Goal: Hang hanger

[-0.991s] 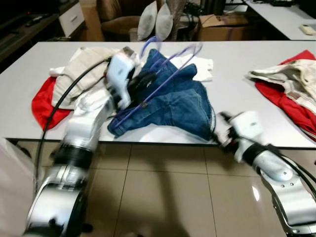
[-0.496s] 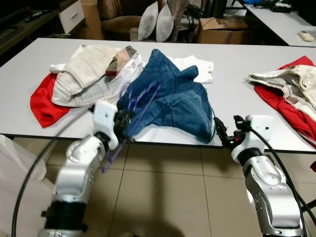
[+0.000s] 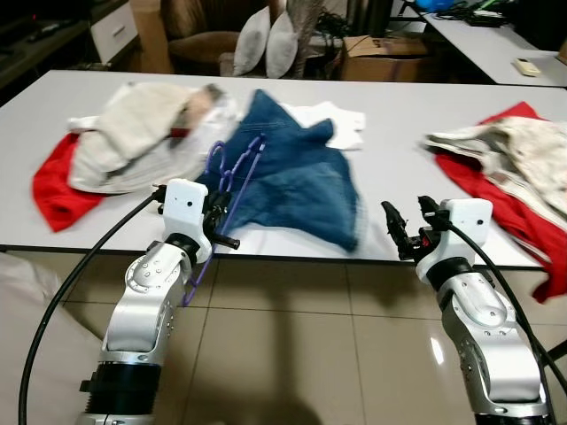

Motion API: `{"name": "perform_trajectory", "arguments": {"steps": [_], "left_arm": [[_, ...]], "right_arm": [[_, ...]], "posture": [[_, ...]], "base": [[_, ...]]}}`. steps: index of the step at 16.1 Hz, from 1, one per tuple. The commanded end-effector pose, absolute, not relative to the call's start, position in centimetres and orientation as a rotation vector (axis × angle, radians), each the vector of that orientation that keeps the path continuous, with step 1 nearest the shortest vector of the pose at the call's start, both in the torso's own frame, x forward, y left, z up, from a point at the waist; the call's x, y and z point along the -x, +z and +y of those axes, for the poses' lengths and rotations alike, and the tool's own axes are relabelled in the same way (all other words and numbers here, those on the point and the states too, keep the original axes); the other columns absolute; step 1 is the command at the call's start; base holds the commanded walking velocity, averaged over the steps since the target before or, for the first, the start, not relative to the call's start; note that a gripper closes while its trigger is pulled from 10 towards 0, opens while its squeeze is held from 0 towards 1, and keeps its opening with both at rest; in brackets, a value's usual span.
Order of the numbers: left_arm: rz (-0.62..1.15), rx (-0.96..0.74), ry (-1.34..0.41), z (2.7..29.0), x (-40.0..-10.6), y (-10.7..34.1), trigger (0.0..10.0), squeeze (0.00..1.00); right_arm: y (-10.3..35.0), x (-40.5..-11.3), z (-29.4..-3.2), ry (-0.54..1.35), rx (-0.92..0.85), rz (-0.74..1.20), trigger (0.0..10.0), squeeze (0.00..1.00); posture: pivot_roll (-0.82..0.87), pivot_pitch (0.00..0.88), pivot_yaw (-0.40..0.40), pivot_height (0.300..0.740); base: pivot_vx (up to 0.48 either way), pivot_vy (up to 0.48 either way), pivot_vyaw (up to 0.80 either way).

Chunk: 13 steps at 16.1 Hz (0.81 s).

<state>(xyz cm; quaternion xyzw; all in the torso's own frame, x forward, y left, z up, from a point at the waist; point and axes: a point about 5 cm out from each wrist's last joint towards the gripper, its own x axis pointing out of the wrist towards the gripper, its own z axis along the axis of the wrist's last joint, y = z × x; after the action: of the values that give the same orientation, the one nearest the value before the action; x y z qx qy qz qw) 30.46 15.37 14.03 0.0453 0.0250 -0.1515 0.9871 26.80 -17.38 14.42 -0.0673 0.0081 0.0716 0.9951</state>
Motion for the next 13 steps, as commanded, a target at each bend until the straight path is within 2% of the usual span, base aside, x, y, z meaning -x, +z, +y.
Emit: {"name": "perform_trajectory", "arguments": {"steps": [1, 3, 6, 13], "left_arm": [[0.042, -0.112, -0.328, 14.7, -30.5, 14.2, 10.0, 0.00], [0.032, -0.108, -0.315, 14.7, -30.7, 14.6, 10.0, 0.00], [0.039, -0.123, -0.307, 14.7, -30.7, 14.3, 10.0, 0.00], [0.043, -0.132, -0.299, 15.0, -30.8, 14.3, 10.0, 0.00]], "right_arm": [[14.8, -26.8, -17.5, 0.157, 0.132, 0.007, 10.0, 0.00], [15.6, -27.1, -17.8, 0.197, 0.109, -0.043, 10.0, 0.00], [15.9, -27.0, -18.6, 0.203, 0.243, -0.084, 10.0, 0.00], [14.9, -26.8, -19.7, 0.125, 0.108, -0.097, 10.0, 0.00]], "posture": [[-0.09, 0.000, 0.018, 0.740], [-0.10, 0.010, 0.011, 0.740], [-0.12, 0.006, 0.017, 0.740], [-0.11, 0.020, 0.023, 0.740]], "base": [[0.000, -0.480, 0.00], [0.000, -0.429, 0.00], [0.000, -0.409, 0.00], [0.000, -0.354, 0.00]]}}
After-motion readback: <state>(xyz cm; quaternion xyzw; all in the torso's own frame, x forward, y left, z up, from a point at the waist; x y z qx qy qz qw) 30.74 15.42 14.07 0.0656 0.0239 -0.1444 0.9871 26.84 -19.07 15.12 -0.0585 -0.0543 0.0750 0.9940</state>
